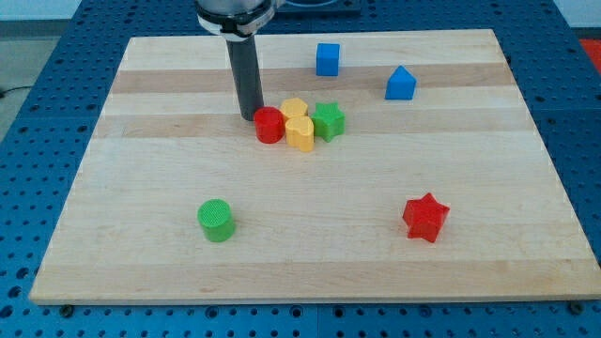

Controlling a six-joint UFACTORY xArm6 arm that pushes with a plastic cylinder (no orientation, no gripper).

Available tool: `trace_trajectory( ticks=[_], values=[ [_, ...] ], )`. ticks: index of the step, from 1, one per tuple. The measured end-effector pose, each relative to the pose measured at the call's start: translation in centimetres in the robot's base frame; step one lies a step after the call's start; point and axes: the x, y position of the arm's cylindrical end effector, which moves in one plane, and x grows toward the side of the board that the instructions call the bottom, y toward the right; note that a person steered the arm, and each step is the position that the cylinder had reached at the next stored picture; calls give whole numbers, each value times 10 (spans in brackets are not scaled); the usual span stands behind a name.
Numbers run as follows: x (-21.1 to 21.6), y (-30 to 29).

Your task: Move the blue cube to the left of the blue triangle

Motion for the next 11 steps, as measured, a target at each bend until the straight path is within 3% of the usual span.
trace_trajectory(
  ticks=[1,3,5,6,7,8,9,11],
  values=[
    [0,16],
    [-74,11],
    [-160,85],
    [-174,125],
    [-147,165],
    [-131,139],
    [-116,76],
    [-84,67]
  ],
)
